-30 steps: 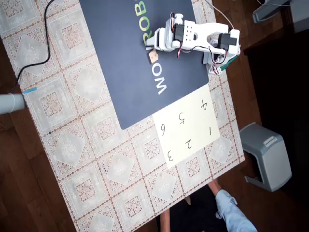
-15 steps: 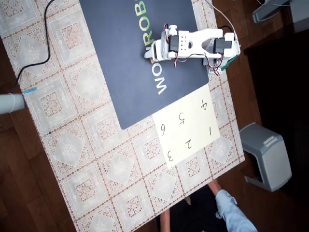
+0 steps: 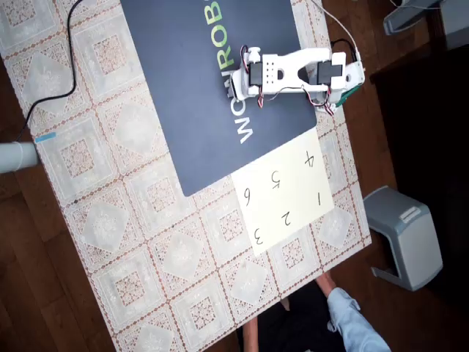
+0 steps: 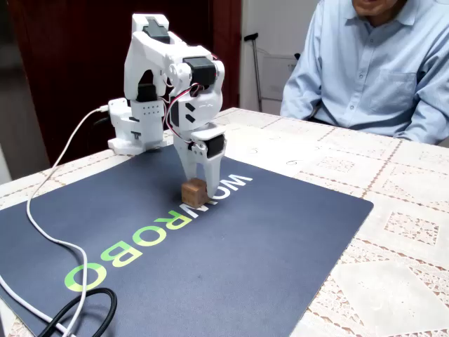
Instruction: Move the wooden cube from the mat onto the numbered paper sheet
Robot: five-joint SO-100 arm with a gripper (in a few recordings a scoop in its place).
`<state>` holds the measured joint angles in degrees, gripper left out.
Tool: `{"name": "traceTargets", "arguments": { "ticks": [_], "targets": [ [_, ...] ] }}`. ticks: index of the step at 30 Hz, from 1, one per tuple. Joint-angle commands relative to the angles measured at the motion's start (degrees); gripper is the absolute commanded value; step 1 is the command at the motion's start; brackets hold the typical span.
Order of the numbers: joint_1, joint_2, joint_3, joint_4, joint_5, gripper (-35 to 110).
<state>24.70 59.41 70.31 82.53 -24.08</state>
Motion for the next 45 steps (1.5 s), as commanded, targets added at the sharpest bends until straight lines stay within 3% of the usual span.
{"name": "traceTargets", "arguments": {
  "ticks": [1,2,14,24,29,34,38,45],
  "targets": [
    [1.1,0.4,-2.3,1.4,-5.6,6],
    [1.1,0.4,-2.4,2.6,-13.1,2],
    [-0.7,24.3,18.6,-9.0,-11.2,0],
    [-16.8,49.5,37.4,-11.3,-3.4,0],
    [-31.2,57.1,39.6,-10.5,2.3,0],
    [-49.6,51.9,29.1,-6.2,7.2,0],
    [-62.3,41.8,18.8,-4.3,5.0,0],
    [-70.3,21.4,0.4,-1.8,6.4,0]
  ]
}}
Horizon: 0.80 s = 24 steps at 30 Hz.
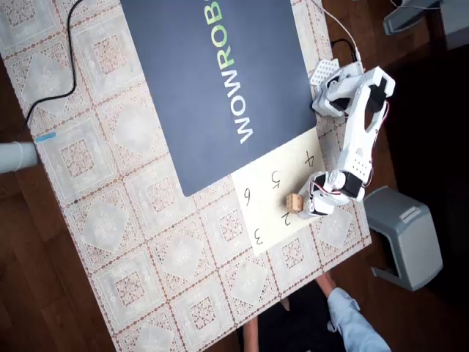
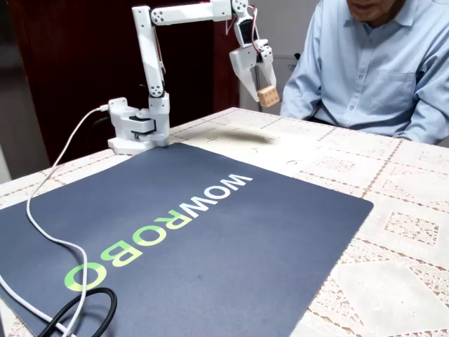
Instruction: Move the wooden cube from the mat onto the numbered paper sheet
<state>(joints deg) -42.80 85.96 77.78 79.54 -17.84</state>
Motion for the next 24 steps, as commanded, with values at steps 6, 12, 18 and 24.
{"name": "traceTargets", "arguments": {
  "ticks": [6,12,18,24],
  "targets": [
    [-4.3,-18.2,-16.3,0.9,3.7,0],
    [-6.1,-30.1,-28.4,4.7,5.9,0],
    [-8.1,-37.4,-36.8,9.0,7.5,0],
    [-8.8,-41.7,-39.9,12.1,8.9,0]
  ]
}}
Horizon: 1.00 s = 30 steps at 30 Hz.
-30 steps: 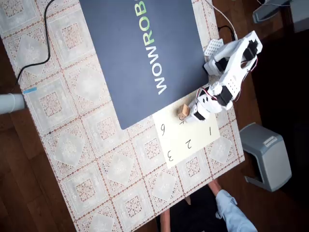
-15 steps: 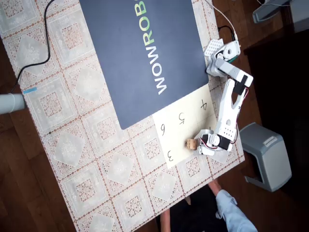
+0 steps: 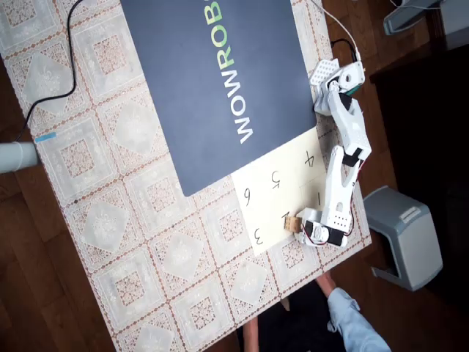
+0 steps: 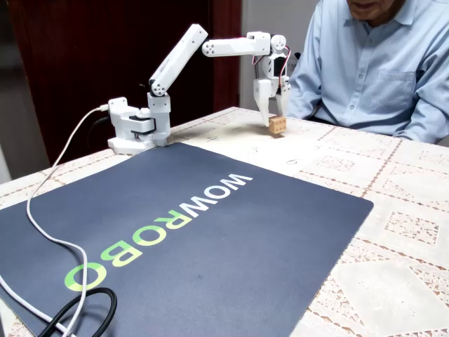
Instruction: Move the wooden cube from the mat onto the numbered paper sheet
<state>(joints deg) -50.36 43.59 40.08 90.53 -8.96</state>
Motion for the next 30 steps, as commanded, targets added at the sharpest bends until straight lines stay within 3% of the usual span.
{"name": "traceTargets", "arguments": {
  "ticks": [1,6,9,30],
  "targets": [
    [-1.2,0.0,-2.7,1.6,0.3,0],
    [-0.7,-3.9,-7.5,4.7,1.7,0],
    [-0.4,-5.4,-10.6,6.7,2.5,10],
    [-0.2,0.1,-7.6,4.8,4.0,27]
  ]
}}
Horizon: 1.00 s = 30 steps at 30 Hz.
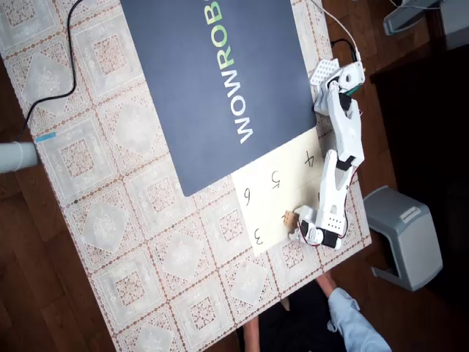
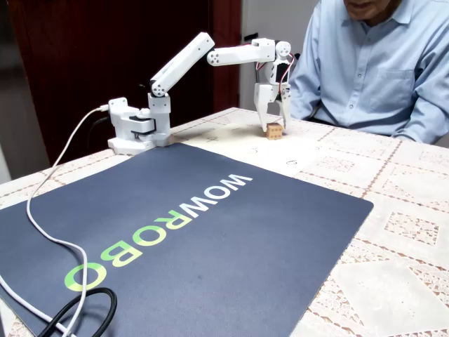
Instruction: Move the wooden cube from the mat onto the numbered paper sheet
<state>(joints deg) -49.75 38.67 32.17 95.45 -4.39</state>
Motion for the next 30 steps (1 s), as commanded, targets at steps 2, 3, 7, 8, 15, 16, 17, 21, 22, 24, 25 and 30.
{"name": "traceTargets", "arguments": {
  "ticks": [2,3,7,8,15,16,17,21,22,24,25,30],
  "targets": [
    [-1.3,5.8,-0.2,-0.1,-0.5,27],
    [-1.6,6.3,-0.3,-0.1,-0.5,27],
    [-2.0,9.8,0.3,-0.7,-1.2,28],
    [-2.0,11.0,0.8,-1.8,-1.9,28],
    [-0.3,17.7,3.0,-6.6,-3.3,28],
    [0.3,18.8,4.0,-7.1,-3.3,28],
    [1.1,20.0,5.1,-7.6,-3.3,28],
    [5.0,29.8,18.0,-12.1,-3.6,26],
    [6.3,33.2,22.4,-13.8,-4.1,26],
    [9.4,41.0,31.4,-17.2,-4.7,25],
    [11.2,44.8,35.4,-18.4,-5.0,25],
    [21.4,62.5,50.6,-19.2,-5.1,24]
  ]
}}
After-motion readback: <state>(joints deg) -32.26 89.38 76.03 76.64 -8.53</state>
